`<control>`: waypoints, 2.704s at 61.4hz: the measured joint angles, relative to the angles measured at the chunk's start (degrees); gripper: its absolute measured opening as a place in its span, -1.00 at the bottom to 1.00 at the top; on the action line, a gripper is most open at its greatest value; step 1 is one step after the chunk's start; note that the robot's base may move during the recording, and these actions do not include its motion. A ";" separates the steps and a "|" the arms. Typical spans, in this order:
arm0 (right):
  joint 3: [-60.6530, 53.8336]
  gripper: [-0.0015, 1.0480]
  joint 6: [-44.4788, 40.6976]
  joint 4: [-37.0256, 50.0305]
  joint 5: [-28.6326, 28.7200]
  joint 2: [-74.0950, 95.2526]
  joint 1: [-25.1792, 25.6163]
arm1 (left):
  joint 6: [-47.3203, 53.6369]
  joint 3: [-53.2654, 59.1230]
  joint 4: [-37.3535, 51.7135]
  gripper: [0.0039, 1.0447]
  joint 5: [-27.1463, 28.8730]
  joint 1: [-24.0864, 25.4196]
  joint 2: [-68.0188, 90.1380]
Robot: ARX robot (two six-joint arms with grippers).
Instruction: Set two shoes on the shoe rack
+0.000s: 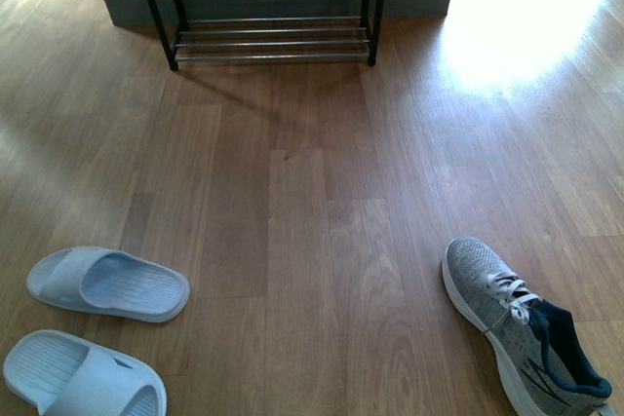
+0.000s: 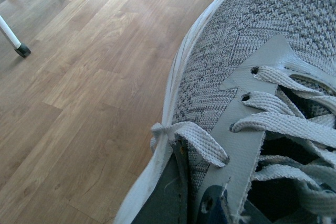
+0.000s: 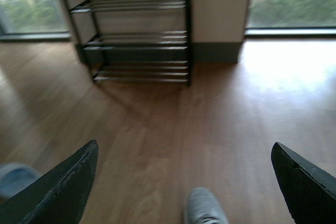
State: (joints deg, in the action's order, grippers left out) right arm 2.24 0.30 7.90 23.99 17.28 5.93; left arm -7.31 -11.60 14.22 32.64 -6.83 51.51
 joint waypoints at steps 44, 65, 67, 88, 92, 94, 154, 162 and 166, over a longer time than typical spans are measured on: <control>33.70 0.82 -30.16 33.83 -6.21 118.84 14.88 | 0.02 0.00 0.00 -0.98 -0.66 -0.11 0.00; 40.06 0.82 -30.77 32.98 -6.62 128.04 13.40 | 0.02 0.00 0.00 -0.98 -0.68 -0.11 0.00; 40.50 0.82 -30.75 32.50 -6.62 128.34 13.27 | 0.02 0.00 0.00 -0.98 -0.68 -0.11 0.00; 46.97 0.82 -30.36 32.04 -6.82 133.59 11.32 | 0.02 0.00 0.00 -0.98 -0.68 -0.11 0.00; 48.02 0.82 -30.32 31.63 -7.04 134.66 11.04 | 0.02 0.00 0.00 -0.98 -0.66 -0.11 0.00; 48.48 0.82 -30.32 31.76 -7.34 135.23 10.86 | 0.02 0.00 0.00 -0.98 -0.66 -0.11 0.00; 51.87 -0.76 -28.24 35.58 -10.78 139.82 9.29 | 0.02 0.00 0.00 -0.98 -0.68 -0.11 0.00; 49.46 -0.97 -27.96 37.44 -10.71 138.51 9.11 | 0.02 0.00 0.00 -0.98 -0.68 -0.11 0.00; 47.69 -0.97 -27.67 38.05 -10.25 136.85 9.11 | 0.02 0.00 0.00 -0.98 -0.68 -0.11 0.00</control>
State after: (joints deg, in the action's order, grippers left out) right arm 49.93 -27.38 45.95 13.74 154.12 15.05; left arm -7.29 -11.60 14.22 31.97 -6.94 51.51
